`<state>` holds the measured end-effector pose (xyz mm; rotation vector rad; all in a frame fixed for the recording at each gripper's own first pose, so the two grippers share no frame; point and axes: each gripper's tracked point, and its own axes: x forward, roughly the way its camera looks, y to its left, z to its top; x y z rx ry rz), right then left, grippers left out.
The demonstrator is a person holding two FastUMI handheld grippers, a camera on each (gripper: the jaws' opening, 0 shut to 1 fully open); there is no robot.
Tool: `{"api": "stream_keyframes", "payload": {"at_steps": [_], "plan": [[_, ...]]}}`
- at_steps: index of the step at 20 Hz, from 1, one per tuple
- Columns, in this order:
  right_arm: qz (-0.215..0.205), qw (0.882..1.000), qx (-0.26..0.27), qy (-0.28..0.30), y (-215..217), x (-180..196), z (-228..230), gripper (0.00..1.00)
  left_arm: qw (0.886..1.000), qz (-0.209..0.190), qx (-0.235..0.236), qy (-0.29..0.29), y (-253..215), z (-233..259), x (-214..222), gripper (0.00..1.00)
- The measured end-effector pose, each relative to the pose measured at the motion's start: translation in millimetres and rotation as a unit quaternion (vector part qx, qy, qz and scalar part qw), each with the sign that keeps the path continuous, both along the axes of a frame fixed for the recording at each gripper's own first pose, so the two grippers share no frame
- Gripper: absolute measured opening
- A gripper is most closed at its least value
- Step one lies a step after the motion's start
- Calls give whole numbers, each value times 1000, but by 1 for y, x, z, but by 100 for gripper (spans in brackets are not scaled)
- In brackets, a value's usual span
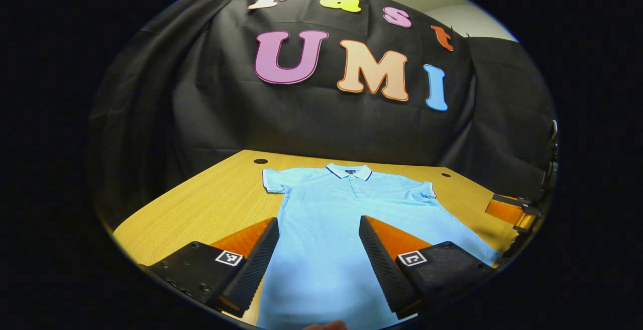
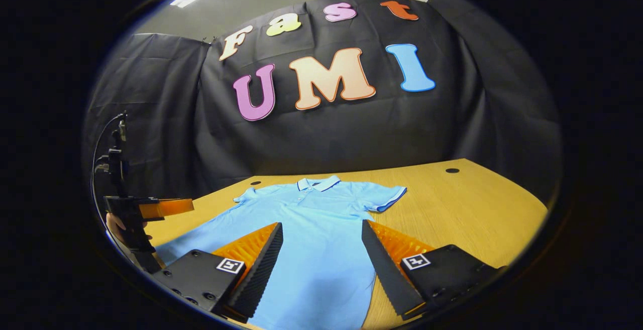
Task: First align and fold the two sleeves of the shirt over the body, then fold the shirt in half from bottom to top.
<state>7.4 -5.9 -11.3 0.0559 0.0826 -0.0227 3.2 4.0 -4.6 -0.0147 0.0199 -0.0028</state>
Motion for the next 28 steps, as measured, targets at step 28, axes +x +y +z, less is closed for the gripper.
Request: {"api": "stream_keyframes", "payload": {"at_steps": [28], "plan": [[-169, 956, 8, 241, -175, 250, -71, 94, 999, -5, 15, 35, 35, -12, 18, 96]]}}
